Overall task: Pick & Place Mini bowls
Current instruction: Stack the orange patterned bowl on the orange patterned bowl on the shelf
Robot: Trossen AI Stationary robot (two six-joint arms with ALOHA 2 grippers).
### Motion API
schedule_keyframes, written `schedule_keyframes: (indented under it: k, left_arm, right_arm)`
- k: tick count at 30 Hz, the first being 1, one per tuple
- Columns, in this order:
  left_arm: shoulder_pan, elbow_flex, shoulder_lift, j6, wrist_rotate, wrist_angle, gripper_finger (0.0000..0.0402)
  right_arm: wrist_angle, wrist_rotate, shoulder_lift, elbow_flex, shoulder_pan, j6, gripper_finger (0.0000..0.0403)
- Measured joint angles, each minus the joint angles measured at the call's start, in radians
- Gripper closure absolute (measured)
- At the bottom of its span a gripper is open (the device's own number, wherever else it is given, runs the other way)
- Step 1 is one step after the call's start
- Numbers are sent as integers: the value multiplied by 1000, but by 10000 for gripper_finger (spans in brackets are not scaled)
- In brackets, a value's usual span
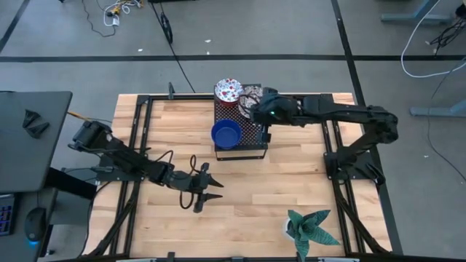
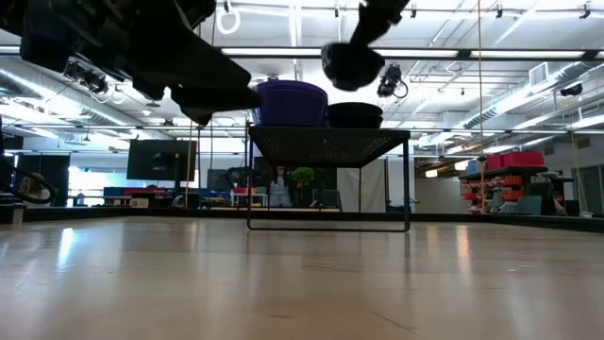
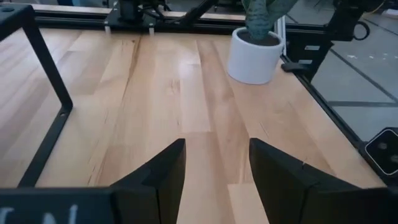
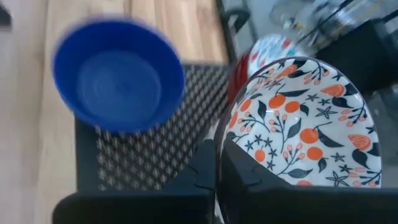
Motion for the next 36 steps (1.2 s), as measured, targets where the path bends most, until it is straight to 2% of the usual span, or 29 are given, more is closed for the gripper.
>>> schedule_keyframes:
  k: [8, 11, 15, 23, 36]
  left_arm:
    - [4, 0, 8, 1, -6, 14, 220]
    - [5, 0, 8, 2, -6, 15, 220]
    - [6, 0, 8, 2, -6, 24, 220]
    - [6, 0, 8, 1, -3, 28, 220]
    - [6, 0, 8, 1, -3, 29, 220]
  right_arm:
    - [-55, -18, 66, 1, -45, -106, 396]
    - [-126, -25, 96, 39, -61, -123, 396]
    - [-176, -66, 143, 98, -97, -126, 396]
    - [-193, -144, 164, 106, -126, -123, 396]
    - [-186, -171, 163, 91, -132, -60, 388]
